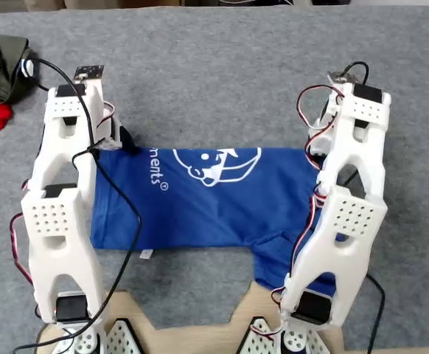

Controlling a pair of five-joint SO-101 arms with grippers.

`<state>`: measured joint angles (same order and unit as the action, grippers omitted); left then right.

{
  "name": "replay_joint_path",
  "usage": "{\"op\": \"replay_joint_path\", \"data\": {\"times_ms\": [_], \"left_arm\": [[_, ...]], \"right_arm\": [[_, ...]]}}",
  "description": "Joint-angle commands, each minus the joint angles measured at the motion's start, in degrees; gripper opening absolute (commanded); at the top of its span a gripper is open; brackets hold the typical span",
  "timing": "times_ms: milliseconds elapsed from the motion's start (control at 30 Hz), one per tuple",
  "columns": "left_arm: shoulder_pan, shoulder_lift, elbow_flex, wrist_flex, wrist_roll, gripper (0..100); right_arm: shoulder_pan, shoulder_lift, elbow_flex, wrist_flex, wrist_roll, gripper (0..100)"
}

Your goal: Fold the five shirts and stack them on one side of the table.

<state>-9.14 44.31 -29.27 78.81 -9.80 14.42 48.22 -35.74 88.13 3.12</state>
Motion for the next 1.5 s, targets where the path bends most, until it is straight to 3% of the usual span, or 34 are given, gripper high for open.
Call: {"op": "replay_joint_path", "data": {"times_ms": [0, 167, 833, 1467], "left_arm": [[0.2, 1.6, -3.3, 1.2, 0.2, 16], [0.4, 3.3, -6.0, 1.2, 0.2, 2], [2.3, 2.8, -6.9, 0.8, 0.5, 2], [4.2, 12.9, -32.7, -1.4, 0.6, 2]], "right_arm": [[-0.3, 0.2, -3.1, 0.6, -0.1, 5.1], [-0.3, 0.4, -3.1, 0.5, -0.1, 4.9], [-0.7, 0.4, -11.1, 0.6, -0.6, 0.7], [-0.9, 11.5, -36.8, -3.2, -0.4, 0.7]]}}
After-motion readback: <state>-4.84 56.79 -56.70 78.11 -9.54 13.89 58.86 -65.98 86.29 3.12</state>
